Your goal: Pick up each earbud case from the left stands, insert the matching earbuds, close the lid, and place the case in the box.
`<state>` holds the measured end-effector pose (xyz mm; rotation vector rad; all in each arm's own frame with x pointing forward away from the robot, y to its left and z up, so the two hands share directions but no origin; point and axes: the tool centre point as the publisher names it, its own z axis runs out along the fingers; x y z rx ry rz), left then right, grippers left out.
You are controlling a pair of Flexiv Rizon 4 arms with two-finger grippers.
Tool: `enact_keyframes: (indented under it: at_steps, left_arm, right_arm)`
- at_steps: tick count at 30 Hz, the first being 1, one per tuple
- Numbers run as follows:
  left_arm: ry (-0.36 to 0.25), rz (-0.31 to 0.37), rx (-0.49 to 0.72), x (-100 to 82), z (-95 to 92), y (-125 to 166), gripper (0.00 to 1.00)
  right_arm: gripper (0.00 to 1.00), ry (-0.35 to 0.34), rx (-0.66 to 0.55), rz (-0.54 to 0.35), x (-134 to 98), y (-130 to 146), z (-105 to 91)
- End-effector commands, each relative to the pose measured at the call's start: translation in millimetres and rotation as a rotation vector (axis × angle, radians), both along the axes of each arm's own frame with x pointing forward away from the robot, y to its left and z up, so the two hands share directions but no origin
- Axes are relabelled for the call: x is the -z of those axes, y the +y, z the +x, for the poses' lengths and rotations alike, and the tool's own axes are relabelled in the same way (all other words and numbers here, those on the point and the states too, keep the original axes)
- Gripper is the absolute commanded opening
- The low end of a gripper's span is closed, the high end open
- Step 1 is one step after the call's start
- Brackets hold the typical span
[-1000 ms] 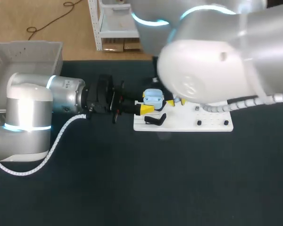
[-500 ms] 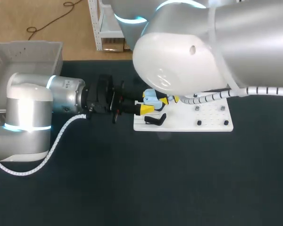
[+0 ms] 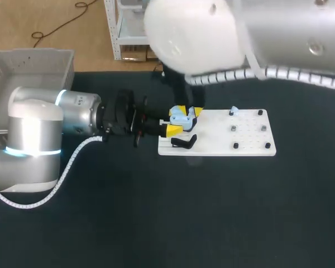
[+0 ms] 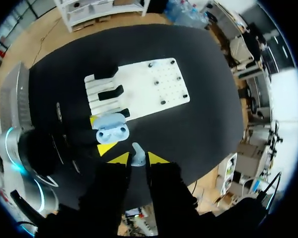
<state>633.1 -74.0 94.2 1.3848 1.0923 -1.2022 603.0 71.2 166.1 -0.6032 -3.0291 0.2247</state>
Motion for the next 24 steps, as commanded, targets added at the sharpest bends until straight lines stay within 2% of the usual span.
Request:
enact_keyframes:
  at_steps: [1,7,24]
  left_arm:
    - [-0.009,0.012,-0.011,1.4,-6.7,-6.7,0.00]
    - [0.007,0.015,-0.025,4.1,-6.7,-9.2,0.00]
    - [0.015,0.018,-0.042,5.6,-4.6,-9.2,0.00]
  right_arm:
    - [0.00,0.074,0.042,0.009,2.5,3.4,9.5]
    - [0.00,0.088,0.065,0.028,7.3,-0.2,2.8]
    - [0.00,0.093,0.073,0.037,7.2,0.4,3.1]
